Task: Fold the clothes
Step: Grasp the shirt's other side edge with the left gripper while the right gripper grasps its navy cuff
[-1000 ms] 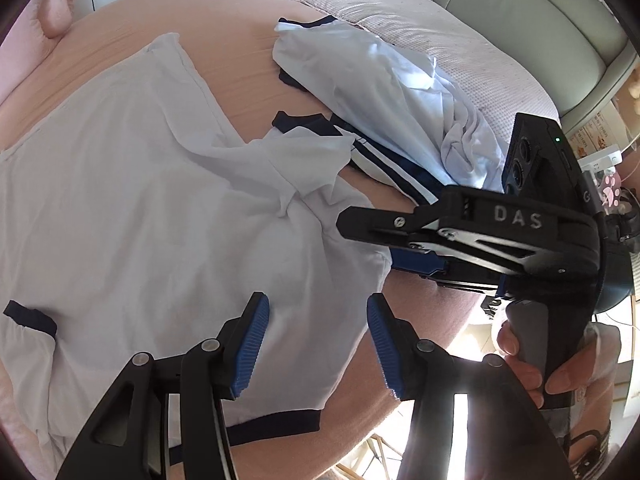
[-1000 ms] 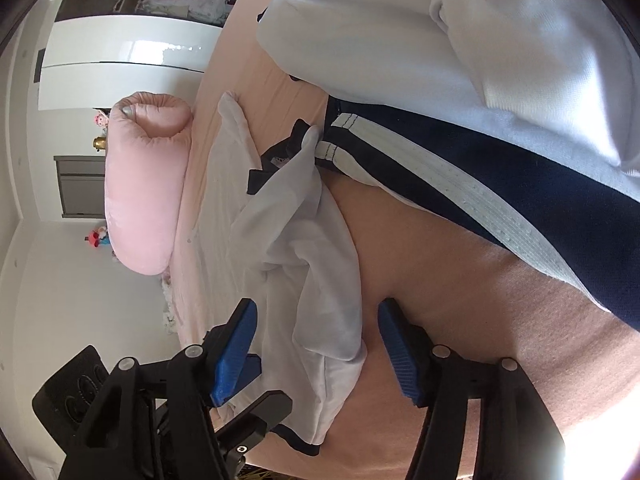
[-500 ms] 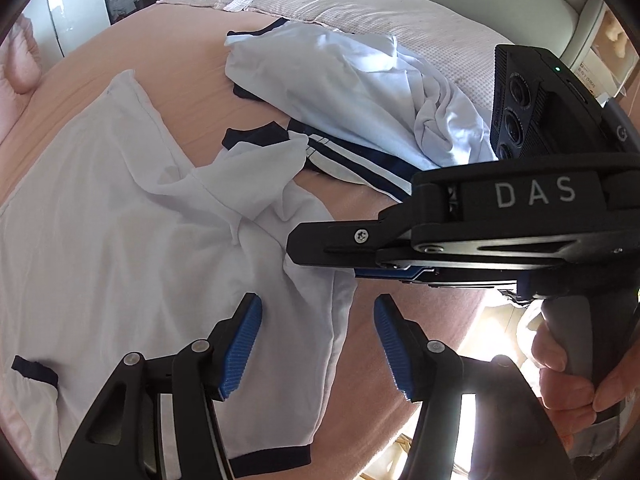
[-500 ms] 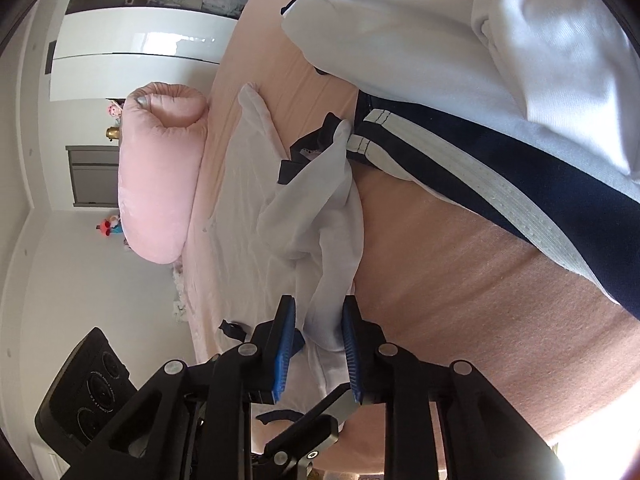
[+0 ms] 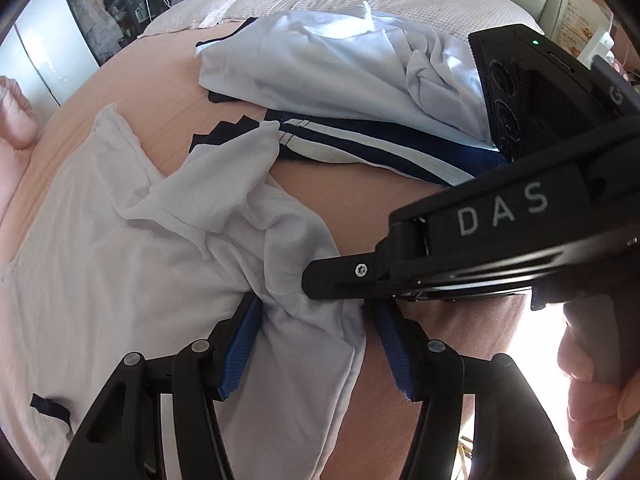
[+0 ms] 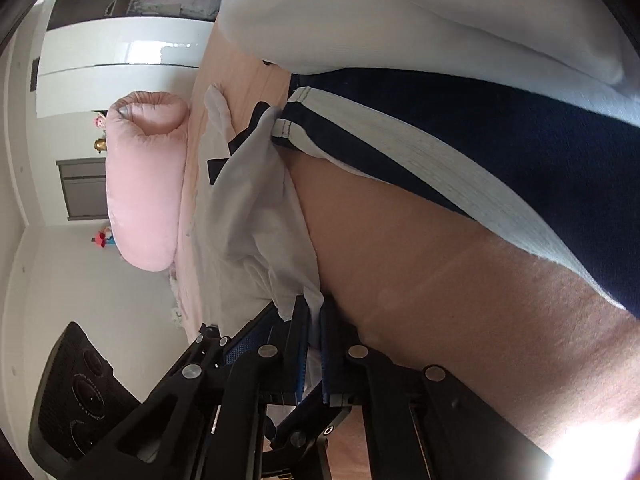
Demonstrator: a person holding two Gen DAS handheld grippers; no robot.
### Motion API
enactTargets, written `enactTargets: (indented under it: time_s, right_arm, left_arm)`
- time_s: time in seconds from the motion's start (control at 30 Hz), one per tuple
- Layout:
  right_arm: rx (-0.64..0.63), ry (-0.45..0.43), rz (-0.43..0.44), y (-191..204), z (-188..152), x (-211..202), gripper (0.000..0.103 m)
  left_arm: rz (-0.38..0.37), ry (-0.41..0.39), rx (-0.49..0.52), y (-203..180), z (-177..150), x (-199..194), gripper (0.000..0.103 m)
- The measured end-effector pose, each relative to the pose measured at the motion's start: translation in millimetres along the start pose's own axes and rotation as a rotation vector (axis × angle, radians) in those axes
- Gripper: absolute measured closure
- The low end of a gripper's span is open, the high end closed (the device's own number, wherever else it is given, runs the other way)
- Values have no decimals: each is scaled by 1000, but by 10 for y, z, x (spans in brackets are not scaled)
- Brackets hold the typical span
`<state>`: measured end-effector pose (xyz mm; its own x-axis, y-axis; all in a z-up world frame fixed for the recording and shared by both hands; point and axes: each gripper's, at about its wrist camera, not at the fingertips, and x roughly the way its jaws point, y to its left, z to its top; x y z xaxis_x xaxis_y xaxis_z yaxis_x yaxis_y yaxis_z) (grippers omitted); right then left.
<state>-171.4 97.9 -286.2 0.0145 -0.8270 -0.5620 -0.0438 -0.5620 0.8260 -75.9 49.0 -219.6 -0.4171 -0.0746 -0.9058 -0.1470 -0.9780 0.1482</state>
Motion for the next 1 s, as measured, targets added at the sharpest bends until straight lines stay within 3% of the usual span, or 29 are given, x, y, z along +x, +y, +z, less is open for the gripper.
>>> enactTargets:
  time_s: [0.23, 0.3, 0.37, 0.4, 0.47, 0.5, 0.63, 0.8, 1.0]
  right_arm:
    - [20, 9, 12, 16, 22, -22, 99]
    - [28, 19, 26, 47, 37, -42, 96]
    - [21, 28, 39, 96, 48, -66, 83]
    - [18, 33, 46, 121, 54, -79, 70]
    - [20, 33, 67, 163, 63, -95, 55]
    - [25, 32, 76, 182, 69, -98, 49]
    - [36, 33, 47, 229, 100, -68, 45]
    - [54, 19, 31, 294, 186, -22, 37]
    - [41, 7, 12, 389, 330, 112, 36]
  left_arm:
    - [-32, -25, -58, 47, -94, -52, 53]
    - [-58, -14, -109, 137, -98, -89, 66]
    - [-91, -1, -181, 281, -105, -124, 80]
    - [-110, 5, -223, 369, -111, -138, 88]
    - [-162, 24, -304, 554, -127, -144, 93]
    - [-179, 25, -335, 629, -138, -156, 94]
    - [-156, 27, -370, 760, -179, -192, 94]
    - [-213, 35, -434, 840, -251, -228, 94]
    - [-195, 46, -401, 760, -290, -274, 94]
